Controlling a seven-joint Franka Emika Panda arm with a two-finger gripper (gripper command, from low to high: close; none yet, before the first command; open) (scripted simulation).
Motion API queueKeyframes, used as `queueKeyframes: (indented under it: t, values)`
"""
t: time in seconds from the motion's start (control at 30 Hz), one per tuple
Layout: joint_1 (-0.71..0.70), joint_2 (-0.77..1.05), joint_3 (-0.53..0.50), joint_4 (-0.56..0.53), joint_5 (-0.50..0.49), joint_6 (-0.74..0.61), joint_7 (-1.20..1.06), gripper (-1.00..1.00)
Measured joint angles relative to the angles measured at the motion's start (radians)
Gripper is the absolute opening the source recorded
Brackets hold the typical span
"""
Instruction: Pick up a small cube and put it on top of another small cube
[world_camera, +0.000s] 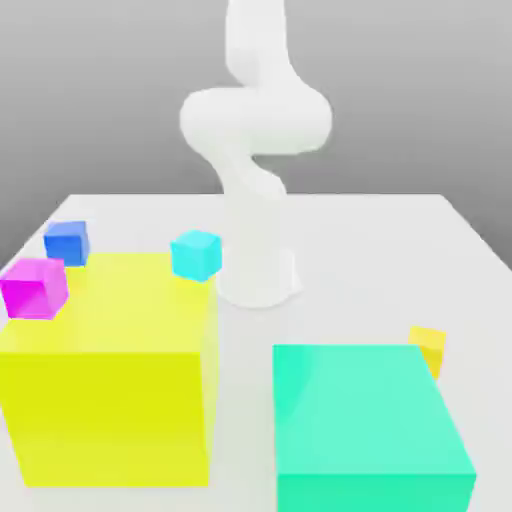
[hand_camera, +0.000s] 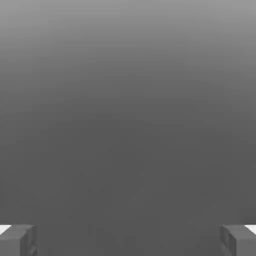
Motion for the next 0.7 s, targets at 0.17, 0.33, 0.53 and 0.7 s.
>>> queueKeyframes:
  t: [0.17,0.33,0.53,0.7]
  values:
    - [0.044,0.136,0.109,-0.103,0.086,0.097,0.163,0.0]
    - [0.088,0.265,0.233,-0.203,0.151,0.189,0.335,0.0]
    - [0.141,0.422,0.393,-0.323,0.189,0.304,0.571,0.0]
    - [0.165,0.561,0.537,-0.425,0.164,0.406,0.808,0.0]
